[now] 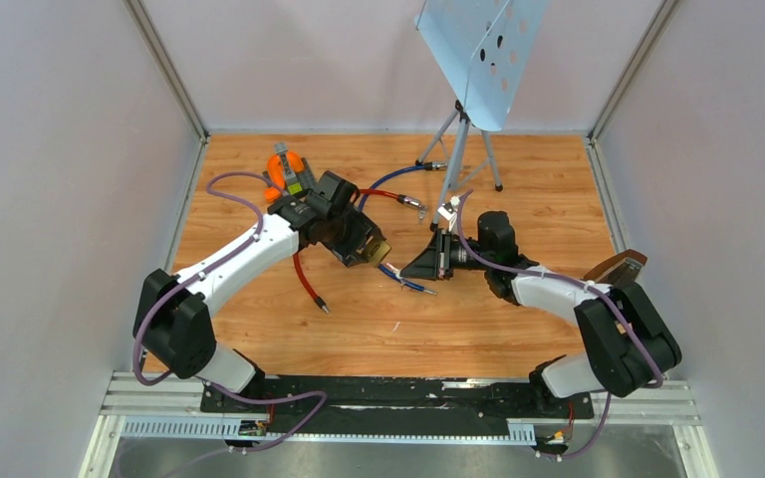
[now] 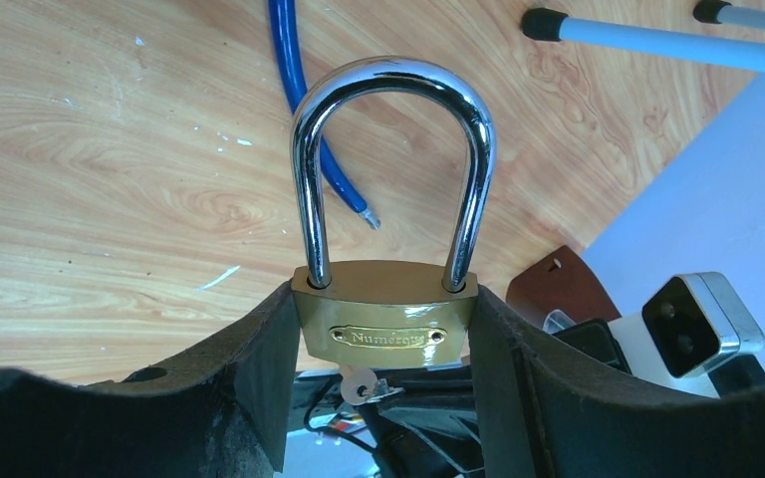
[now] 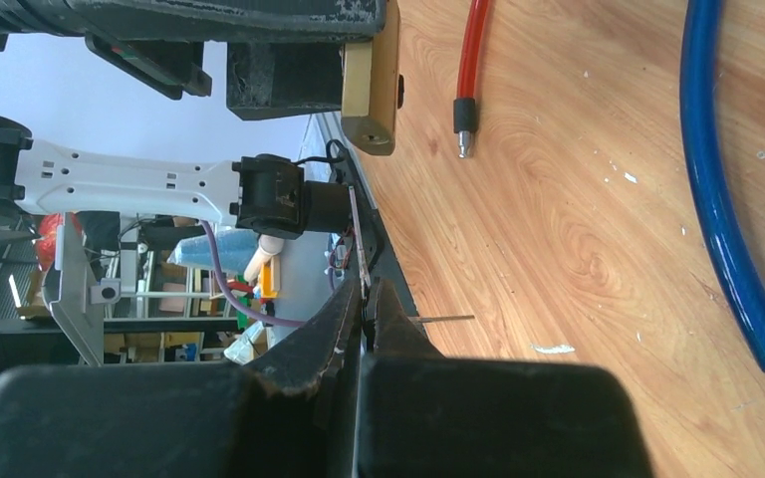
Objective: Unlock with the key
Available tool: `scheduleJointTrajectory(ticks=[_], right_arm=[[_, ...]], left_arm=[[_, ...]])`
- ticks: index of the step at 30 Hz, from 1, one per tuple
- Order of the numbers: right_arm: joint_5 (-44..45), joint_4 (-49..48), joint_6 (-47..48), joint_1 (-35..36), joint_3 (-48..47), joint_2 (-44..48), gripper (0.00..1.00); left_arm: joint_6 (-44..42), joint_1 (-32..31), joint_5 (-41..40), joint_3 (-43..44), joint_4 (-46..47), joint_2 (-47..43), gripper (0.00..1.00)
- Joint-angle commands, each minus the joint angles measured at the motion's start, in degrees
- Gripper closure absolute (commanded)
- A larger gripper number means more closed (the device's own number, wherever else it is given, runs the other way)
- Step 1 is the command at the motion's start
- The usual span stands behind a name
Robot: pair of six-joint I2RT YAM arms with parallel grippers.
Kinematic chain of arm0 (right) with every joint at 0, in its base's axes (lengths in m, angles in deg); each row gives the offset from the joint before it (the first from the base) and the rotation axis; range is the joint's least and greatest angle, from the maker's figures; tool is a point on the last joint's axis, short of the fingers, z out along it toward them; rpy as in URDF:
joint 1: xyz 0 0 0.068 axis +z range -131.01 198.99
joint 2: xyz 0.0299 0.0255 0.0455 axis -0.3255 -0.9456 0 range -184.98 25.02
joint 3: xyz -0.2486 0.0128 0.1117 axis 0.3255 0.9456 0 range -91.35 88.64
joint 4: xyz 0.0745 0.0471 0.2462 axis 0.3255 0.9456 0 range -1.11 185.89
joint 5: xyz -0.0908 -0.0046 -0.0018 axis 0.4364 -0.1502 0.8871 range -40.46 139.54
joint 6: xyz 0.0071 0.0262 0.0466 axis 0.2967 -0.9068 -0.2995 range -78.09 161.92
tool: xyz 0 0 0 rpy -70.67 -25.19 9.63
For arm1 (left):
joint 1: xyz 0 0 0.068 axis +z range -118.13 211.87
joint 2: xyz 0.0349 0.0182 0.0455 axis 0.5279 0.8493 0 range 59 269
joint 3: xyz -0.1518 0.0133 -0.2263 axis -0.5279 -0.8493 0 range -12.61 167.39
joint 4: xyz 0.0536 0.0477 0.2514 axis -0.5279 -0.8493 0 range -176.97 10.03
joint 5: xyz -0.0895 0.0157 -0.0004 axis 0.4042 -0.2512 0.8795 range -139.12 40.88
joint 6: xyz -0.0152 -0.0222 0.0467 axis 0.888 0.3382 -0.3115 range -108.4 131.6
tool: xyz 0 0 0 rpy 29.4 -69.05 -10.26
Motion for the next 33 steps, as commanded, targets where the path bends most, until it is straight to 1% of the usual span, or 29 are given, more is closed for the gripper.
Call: scheduleJointTrajectory(ticks=[1, 19, 33], right_arm=[[-0.3, -4.9, -1.5, 0.4, -2.4, -0.4, 1.00], [3.8, -6.2, -2.3, 0.3, -2.7, -1.1, 1.00], [7.0, -3.6, 0.2, 0.5, -3.0, 1.7, 1.00]], left_arm=[[1.1, 0.1, 1.7, 2.5, 3.7, -3.7, 0.90], [0.9, -0.1, 2.8, 1.4, 5.3, -4.5, 0.89], [0.5, -0.2, 2.4, 1.7, 5.4, -4.1, 0.89]])
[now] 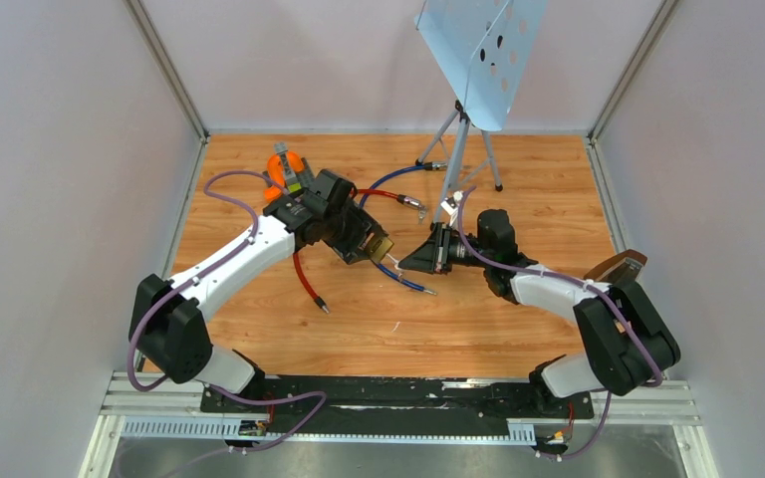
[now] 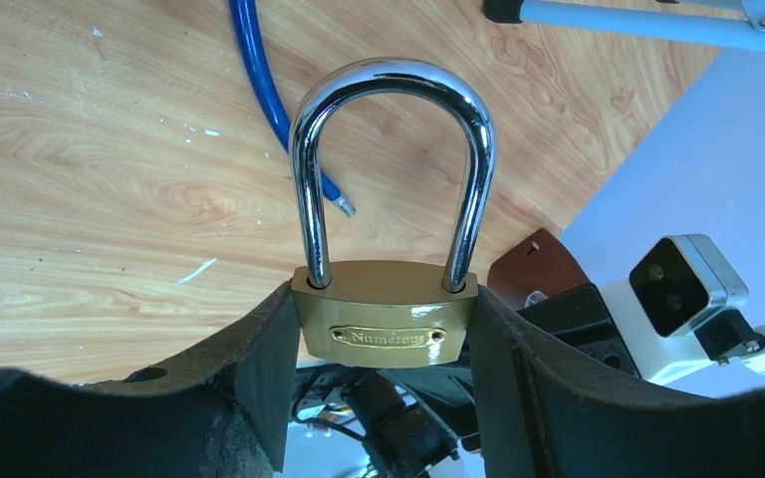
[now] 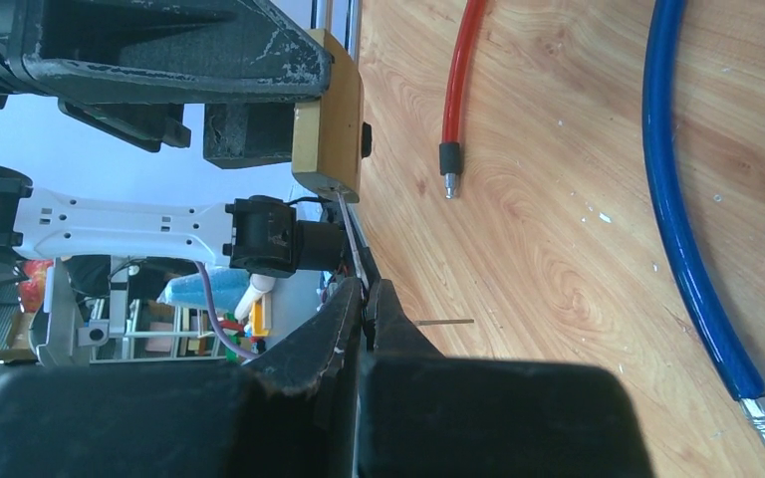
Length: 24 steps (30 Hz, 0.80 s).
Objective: Unlock with the key
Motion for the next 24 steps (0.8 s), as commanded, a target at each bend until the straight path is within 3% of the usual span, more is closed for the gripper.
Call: scheduleJointTrajectory(ticks=[1, 24], right_arm=[[2.8, -0.7, 2.3, 0.5, -2.2, 2.9, 1.00], [13.2, -0.4, 4.7, 5.1, -1.7, 4.5, 1.00]], left_arm=[[0.5, -0.2, 0.8, 1.7, 3.7, -2.2, 0.89], [1.0, -3.5, -2.6, 3.4, 2.4, 0.5, 0.89]])
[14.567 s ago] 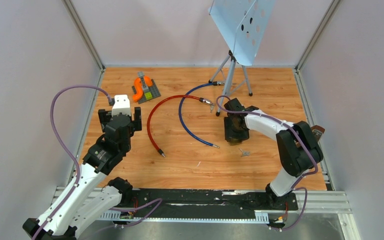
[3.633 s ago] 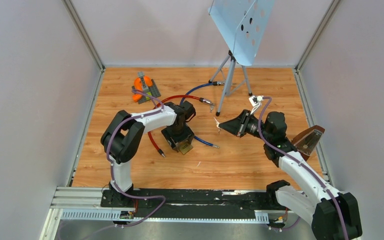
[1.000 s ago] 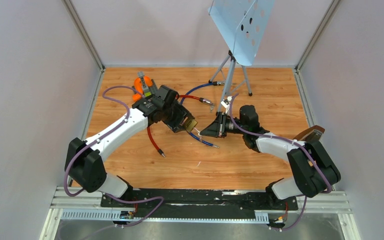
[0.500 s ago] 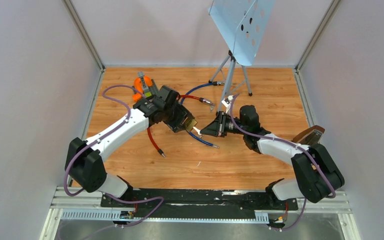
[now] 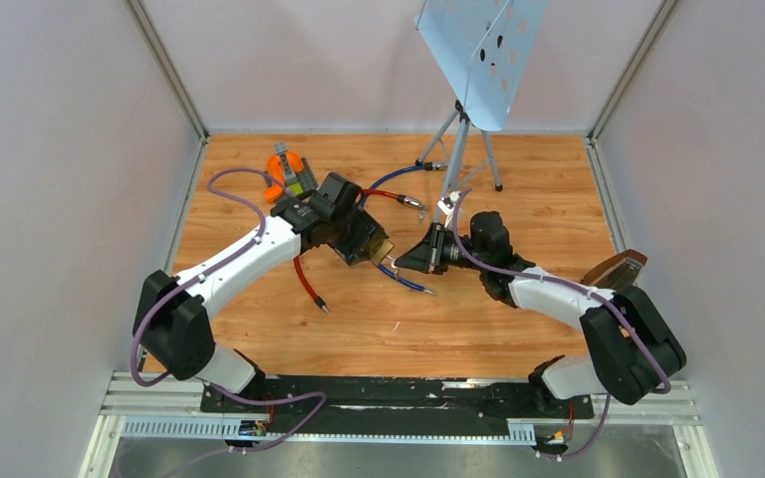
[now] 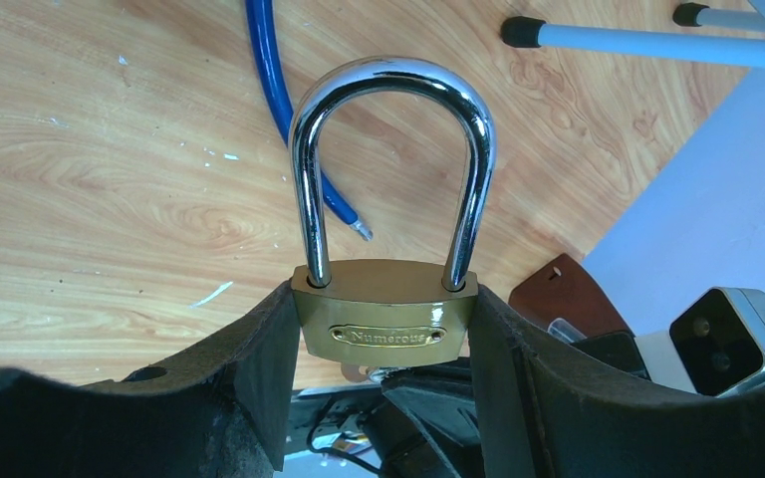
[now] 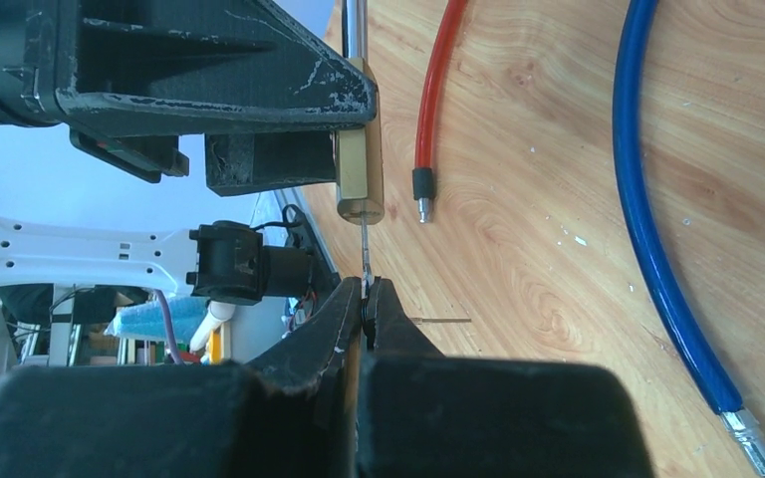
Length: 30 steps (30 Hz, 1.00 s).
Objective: Unlock with the key
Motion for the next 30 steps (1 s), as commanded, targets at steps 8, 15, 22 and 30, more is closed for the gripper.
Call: scheduleJointTrajectory(ticks=[8, 15, 22, 30], right_arm=[[8.4, -10.1, 0.3, 2.6, 0.8, 1.1, 1.00], [10.1, -13.4, 1.2, 2.9, -0.5, -1.5, 1.00], [9.6, -13.6, 2.5, 2.8, -2.4, -2.0, 1.00], [-7.5, -22.6, -13.6, -2.6, -2.7, -4.2, 1.00]], left_arm=[[2.1, -2.7, 2.3, 2.1, 4.2, -0.8, 0.89], [1.9, -3.4, 1.4, 1.4, 5.9, -2.7, 0.90], [0.8, -3.8, 4.3, -2.0, 12.2, -5.4, 0.90], [-7.2, -3.7, 6.8, -14.7, 40.5, -14.8, 0.91]])
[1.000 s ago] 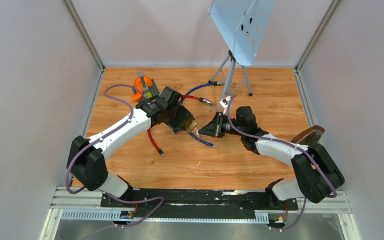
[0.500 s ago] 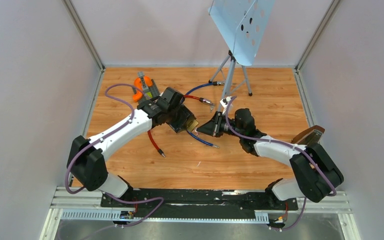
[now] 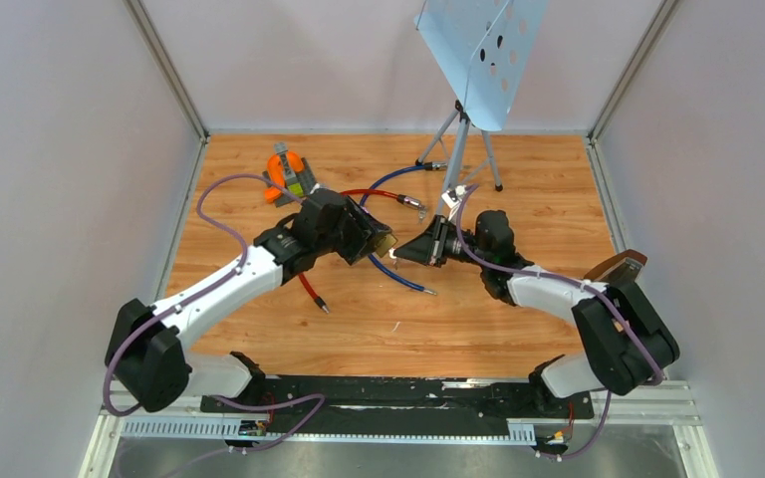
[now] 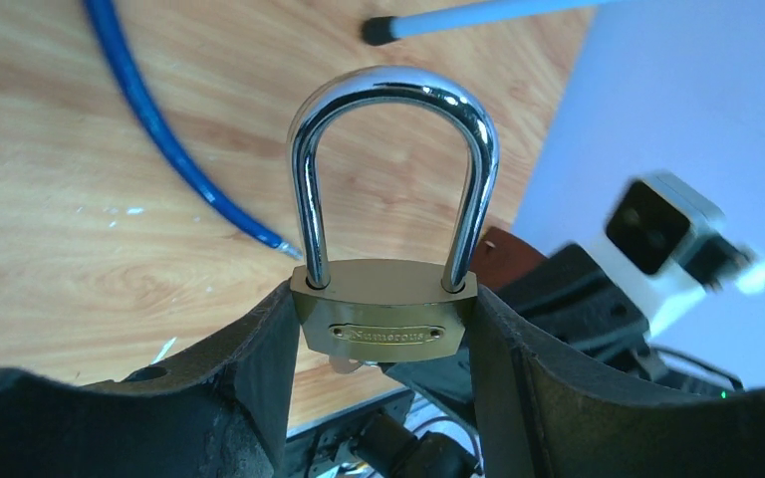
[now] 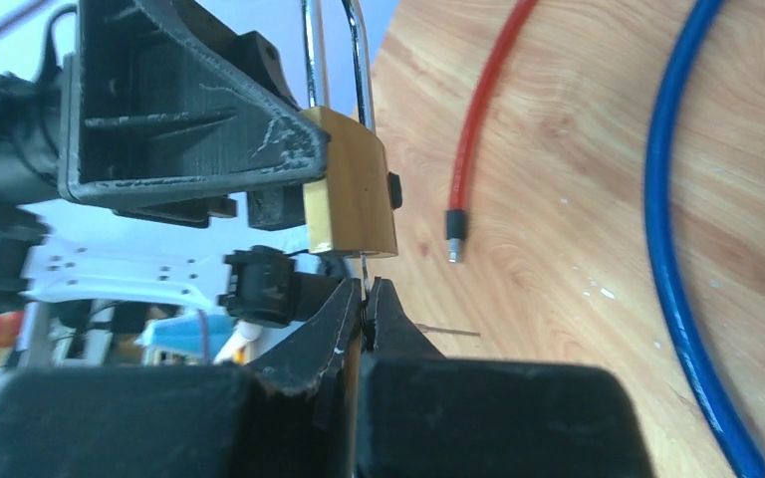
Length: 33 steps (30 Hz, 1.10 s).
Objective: Unlock with the key
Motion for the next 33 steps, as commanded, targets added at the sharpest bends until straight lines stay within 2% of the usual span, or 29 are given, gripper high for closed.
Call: scheduleJointTrajectory(ticks=[1, 7, 11, 12, 14, 17, 18, 20, 22, 27, 33], right_arm=[[-10.6, -15.3, -13.1, -2.4, -3.4, -2.6, 1.00], [-15.7, -26.8, -25.2, -3.7, -2.7, -5.4, 1.00], [-16.7, -28.9, -25.8, -3.8, -2.9, -5.8, 1.00], [-16.3, -27.7, -23.8, -3.9, -2.5, -5.0, 0.96], [-14.8, -21.9, -17.3, -3.8, -1.9, -1.9, 0.79], [-9.2, -8.9, -3.1, -3.1, -1.2, 6.5, 0.43], [-6.2, -4.6, 1.5, -2.2, -0.9, 9.5, 0.33], [1.7, 2.5, 10.3, 0.3, -0.2, 14.6, 0.20], [7.5, 5.1, 15.8, 2.4, 0.1, 17.8, 0.14], [15.2, 7.0, 22.6, 5.6, -0.3, 18.8, 0.16], [18.5, 4.8, 24.7, 8.7, -0.6, 15.4, 0.24]], left_arm=[[-5.5, -2.2, 9.1, -4.7, 25.1, -7.3, 0.91], [-9.2, -2.1, 11.3, -12.0, 44.5, -12.6, 0.91], [-9.8, -2.1, 9.6, -13.4, 45.6, -14.1, 0.91], [-9.7, -2.1, 8.3, -13.3, 44.6, -14.4, 0.91], [-9.6, -2.0, 5.9, -12.7, 40.5, -14.7, 0.92], [-10.1, -2.0, 3.0, -10.1, 31.0, -14.5, 0.93], [-10.3, -2.0, 2.2, -8.8, 29.3, -14.1, 0.93], [-10.8, -2.0, 2.0, -6.9, 24.0, -13.2, 0.93], [-10.5, -2.0, 2.4, -6.0, 23.0, -12.6, 0.93], [-9.4, -2.0, 3.0, -4.3, 21.0, -11.5, 0.92], [-8.6, -2.1, 3.8, -3.0, 20.4, -10.8, 0.92]])
